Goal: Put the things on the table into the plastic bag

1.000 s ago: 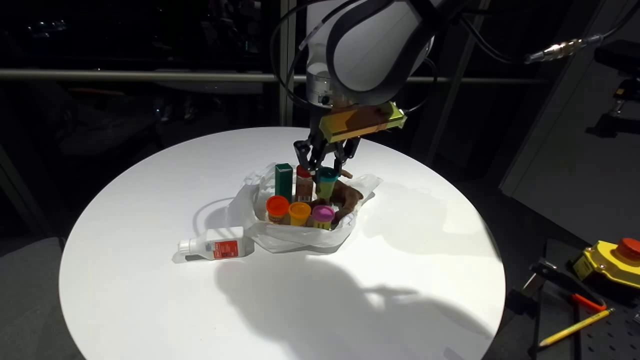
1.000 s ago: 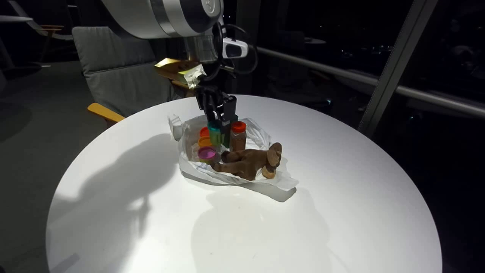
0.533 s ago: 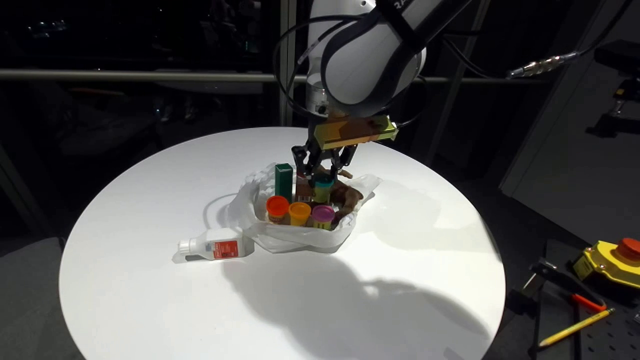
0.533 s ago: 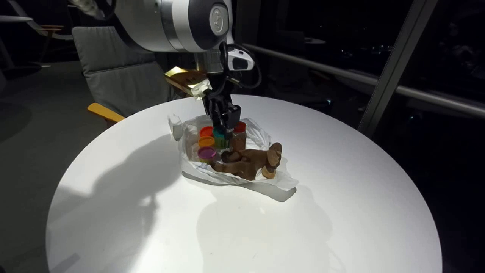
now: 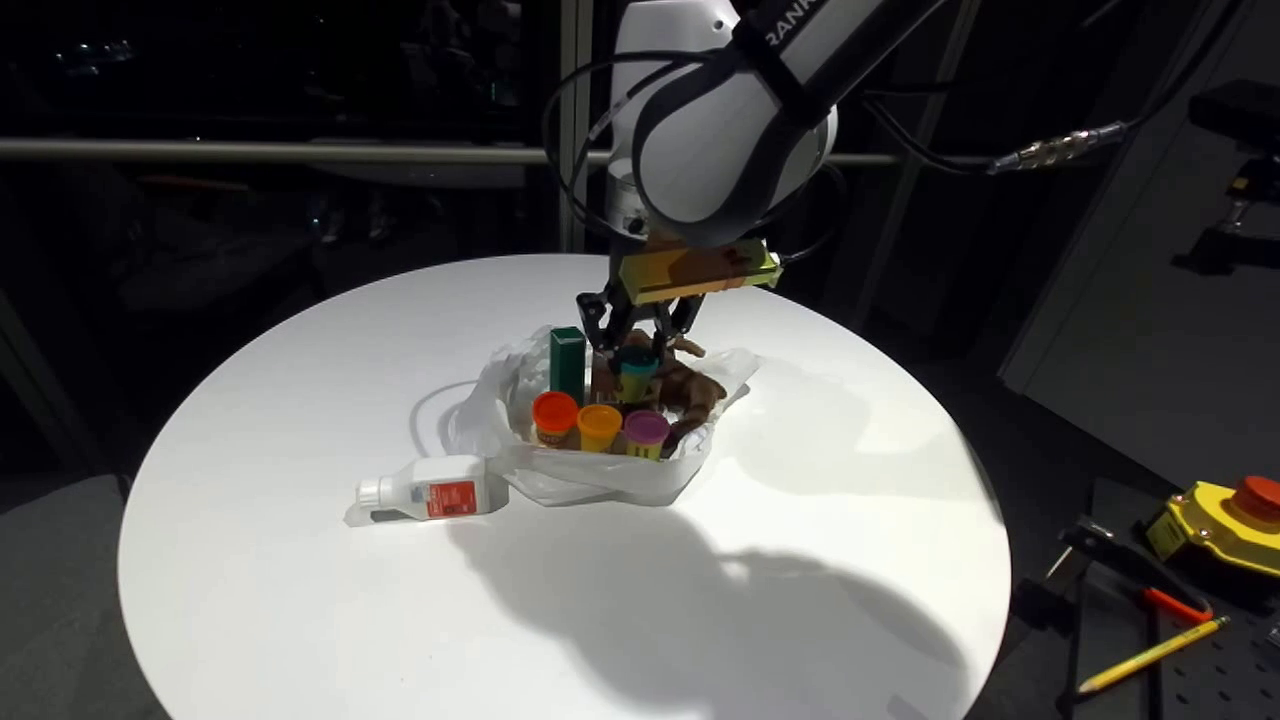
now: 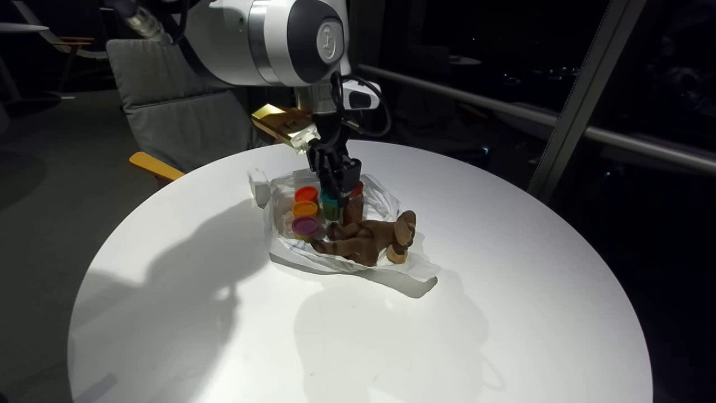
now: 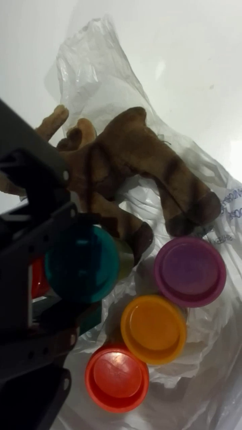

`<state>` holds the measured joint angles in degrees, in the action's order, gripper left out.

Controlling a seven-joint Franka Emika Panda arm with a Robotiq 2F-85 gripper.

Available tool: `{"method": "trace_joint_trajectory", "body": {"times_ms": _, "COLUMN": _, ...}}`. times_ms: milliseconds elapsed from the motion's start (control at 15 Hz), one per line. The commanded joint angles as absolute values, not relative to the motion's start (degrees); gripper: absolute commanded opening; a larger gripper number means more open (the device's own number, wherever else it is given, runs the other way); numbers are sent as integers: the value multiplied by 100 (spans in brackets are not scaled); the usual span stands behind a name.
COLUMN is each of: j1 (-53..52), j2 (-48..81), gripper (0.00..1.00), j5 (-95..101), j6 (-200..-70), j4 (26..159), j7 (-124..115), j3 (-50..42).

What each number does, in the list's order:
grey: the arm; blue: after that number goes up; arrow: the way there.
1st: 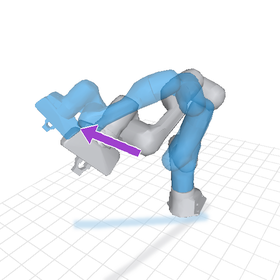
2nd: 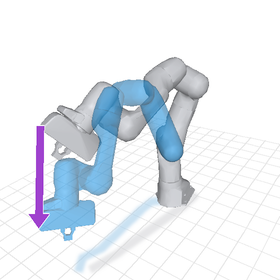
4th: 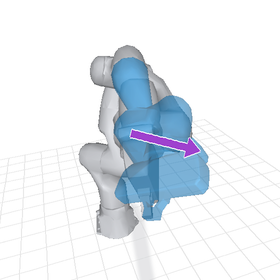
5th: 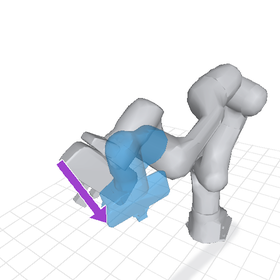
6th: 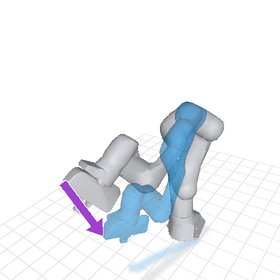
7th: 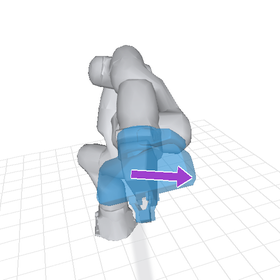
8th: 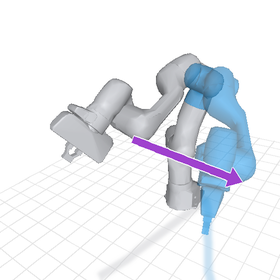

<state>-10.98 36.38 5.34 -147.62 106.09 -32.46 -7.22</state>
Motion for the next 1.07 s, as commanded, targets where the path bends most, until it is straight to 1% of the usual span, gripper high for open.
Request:
{"method": "trace_joint_trajectory", "body": {"times_ms": 0, "j1": -1134, "j2": 3686, "gripper": 86, "j5": 465, "j6": -14745, "j4": 10533, "j7": -3158, "j3": -743}}
{"method": "trace_joint_trajectory", "body": {"times_ms": 133, "j1": -1160, "j2": 3633, "gripper": 100, "j5": 474, "j6": -14766, "j4": 10582, "j7": -3181, "j3": -754}}
{"method": "trace_joint_trajectory", "body": {"times_ms": 400, "j1": -1337, "j2": 3327, "gripper": 100, "j5": 560, "j6": -14649, "j4": 10728, "j7": -3247, "j3": -762}}
{"method": "trace_joint_trajectory", "body": {"times_ms": 667, "j1": -1614, "j2": 3020, "gripper": 99, "j5": 680, "j6": -13693, "j4": 10625, "j7": -3048, "j3": -475}}
{"method": "trace_joint_trajectory", "body": {"times_ms": 1000, "j1": -1971, "j2": 3442, "gripper": 100, "j5": 1220, "j6": -12599, "j4": 9918, "j7": -2658, "j3": -153}}
